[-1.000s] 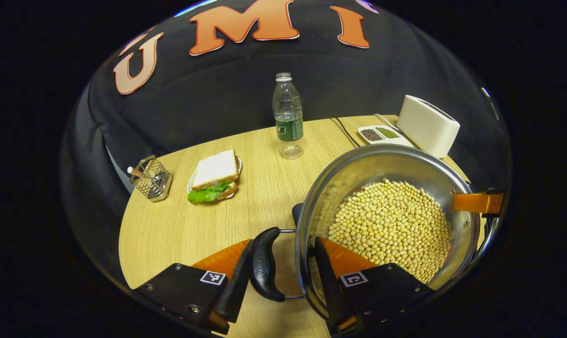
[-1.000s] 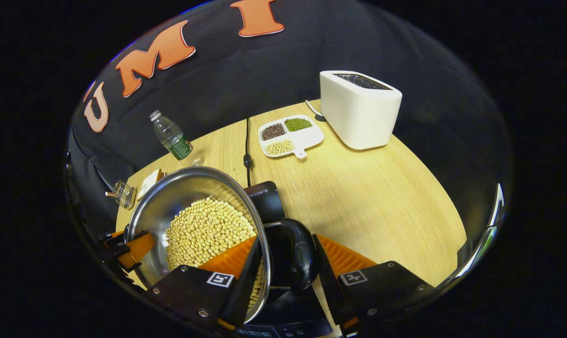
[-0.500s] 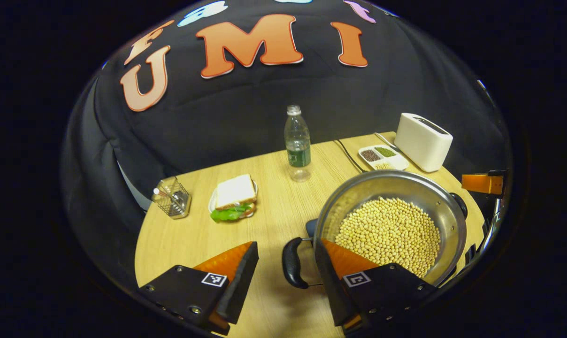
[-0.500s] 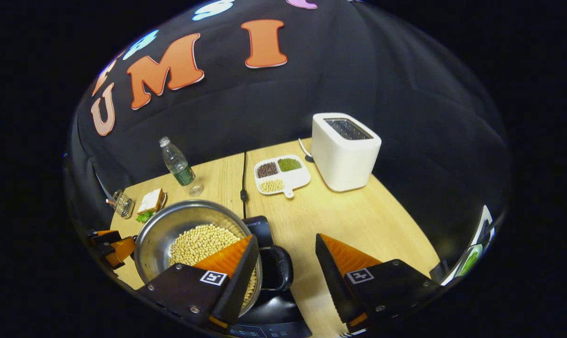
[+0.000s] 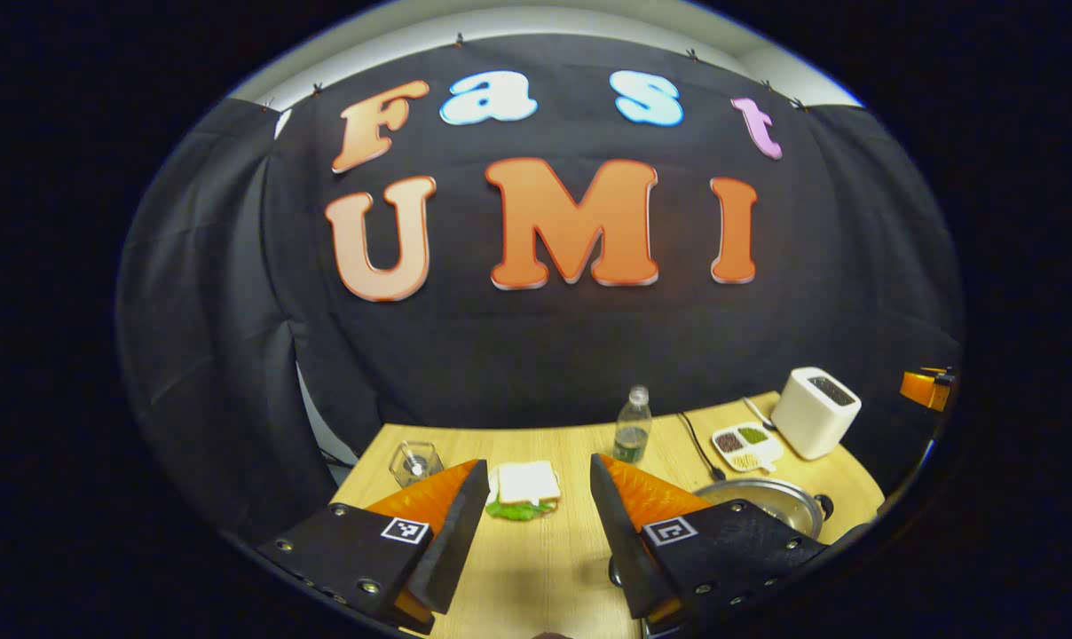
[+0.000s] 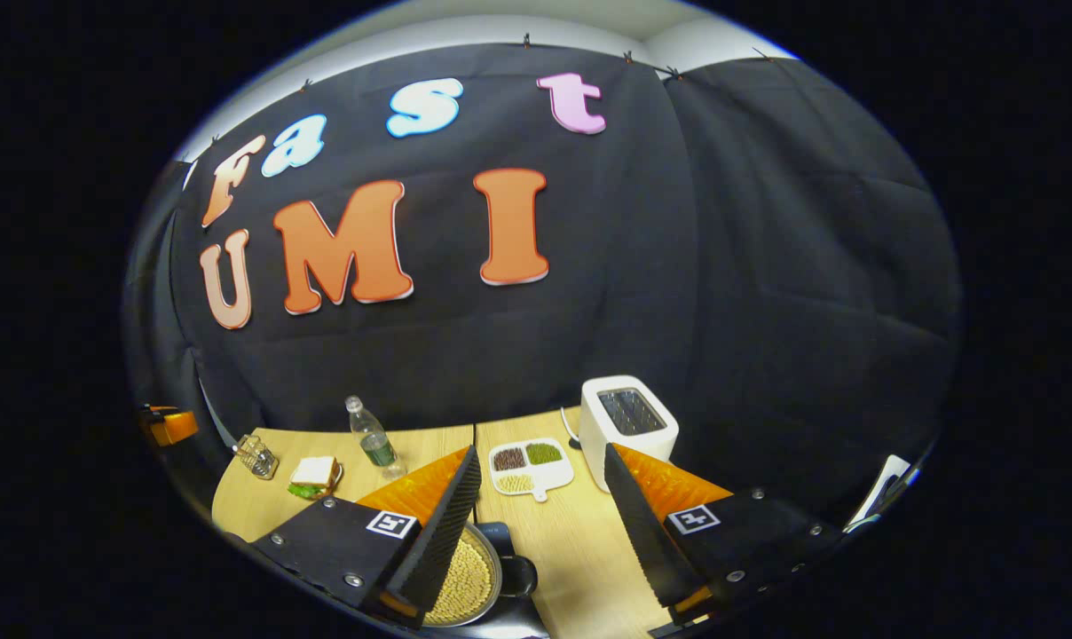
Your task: First push the handle of the pot to place it horizontally, then grasp the pot with both hands and set it on the induction cooktop.
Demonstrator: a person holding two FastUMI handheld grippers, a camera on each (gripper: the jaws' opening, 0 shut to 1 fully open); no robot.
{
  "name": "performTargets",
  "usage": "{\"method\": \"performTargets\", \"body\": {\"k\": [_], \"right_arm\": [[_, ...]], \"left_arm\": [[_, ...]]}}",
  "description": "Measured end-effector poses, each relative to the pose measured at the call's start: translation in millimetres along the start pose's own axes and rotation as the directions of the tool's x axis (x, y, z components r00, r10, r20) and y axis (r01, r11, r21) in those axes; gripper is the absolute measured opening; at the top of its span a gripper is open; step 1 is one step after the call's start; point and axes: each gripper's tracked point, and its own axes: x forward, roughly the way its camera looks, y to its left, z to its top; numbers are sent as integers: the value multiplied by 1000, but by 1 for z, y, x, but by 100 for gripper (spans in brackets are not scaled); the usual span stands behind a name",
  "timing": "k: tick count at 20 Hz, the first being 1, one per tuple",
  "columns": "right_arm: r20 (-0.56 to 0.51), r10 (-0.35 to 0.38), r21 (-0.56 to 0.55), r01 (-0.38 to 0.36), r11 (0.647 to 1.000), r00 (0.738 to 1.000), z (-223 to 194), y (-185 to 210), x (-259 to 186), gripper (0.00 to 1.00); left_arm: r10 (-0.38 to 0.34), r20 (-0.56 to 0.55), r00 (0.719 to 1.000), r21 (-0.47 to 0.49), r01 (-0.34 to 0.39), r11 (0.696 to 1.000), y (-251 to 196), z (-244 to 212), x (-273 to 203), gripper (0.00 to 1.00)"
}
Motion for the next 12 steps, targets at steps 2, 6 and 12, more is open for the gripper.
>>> {"method": "performTargets", "body": {"k": [2, 6, 12], "right_arm": [[71, 8, -7, -7, 1000, 997, 33, 3, -8, 89], [191, 43, 1, -44, 999, 981, 86, 14, -30, 89], [335, 110, -50, -99, 994, 936, 159, 31, -64, 90]], "left_arm": [[20, 96, 995, -37, -17, 999, 14, 43, -16, 72], [45, 270, 962, -115, -14, 993, 36, 120, -50, 71], [79, 416, 906, -175, -6, 985, 64, 213, -104, 70]]}}
